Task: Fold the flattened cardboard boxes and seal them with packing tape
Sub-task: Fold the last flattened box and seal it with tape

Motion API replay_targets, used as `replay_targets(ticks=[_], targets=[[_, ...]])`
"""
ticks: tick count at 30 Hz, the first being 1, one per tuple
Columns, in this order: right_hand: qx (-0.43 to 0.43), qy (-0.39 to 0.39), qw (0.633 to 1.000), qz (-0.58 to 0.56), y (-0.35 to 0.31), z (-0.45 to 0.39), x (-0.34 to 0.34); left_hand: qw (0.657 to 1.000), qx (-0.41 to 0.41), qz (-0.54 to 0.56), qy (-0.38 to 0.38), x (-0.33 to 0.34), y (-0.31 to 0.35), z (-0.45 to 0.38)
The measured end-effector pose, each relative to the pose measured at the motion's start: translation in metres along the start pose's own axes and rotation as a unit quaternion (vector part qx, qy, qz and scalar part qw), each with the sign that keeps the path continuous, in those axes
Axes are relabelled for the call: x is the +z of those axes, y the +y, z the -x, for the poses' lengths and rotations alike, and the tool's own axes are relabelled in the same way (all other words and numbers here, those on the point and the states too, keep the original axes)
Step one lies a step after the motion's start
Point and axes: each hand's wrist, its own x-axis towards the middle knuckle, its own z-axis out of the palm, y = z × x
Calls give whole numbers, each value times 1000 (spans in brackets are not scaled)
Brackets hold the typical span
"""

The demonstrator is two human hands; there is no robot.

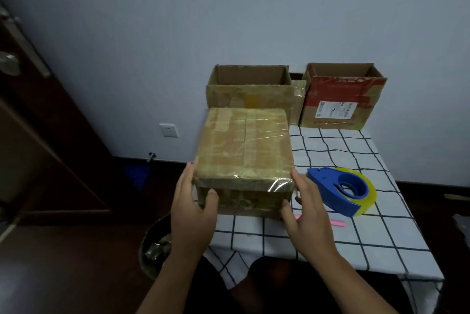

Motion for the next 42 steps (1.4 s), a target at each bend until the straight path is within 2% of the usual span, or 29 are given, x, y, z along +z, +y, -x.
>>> replay_targets(ticks=[3,7,9,14,17,21,25,35,42], targets=[[45,7,999,-15,-5,3,2,998,-53,46,6,0,-3,-4],[163,43,982,-87,-14,9,5,999,-33,36,0,1,0,1],[190,51,974,-114,-18,12,8,998,-36,53,-5,2,1,4],[209,45,972,-96,-22,20,7,994,-46,94,10,5,1,3],[228,29,965,-129,-21,20,7,990,-51,128,19,7,2,2],[246,48,954,-168,-24,19,3,986,-57,156,24,7,0,1],[242,63,954,-165,-29,18,3,983,-60,169,30,8,-4,-1],[234,34,954,-186,-23,15,-6,968,-94,234,6,3,-8,-10],[222,27,955,-193,-22,7,-11,959,-108,262,29,7,-15,-5]])
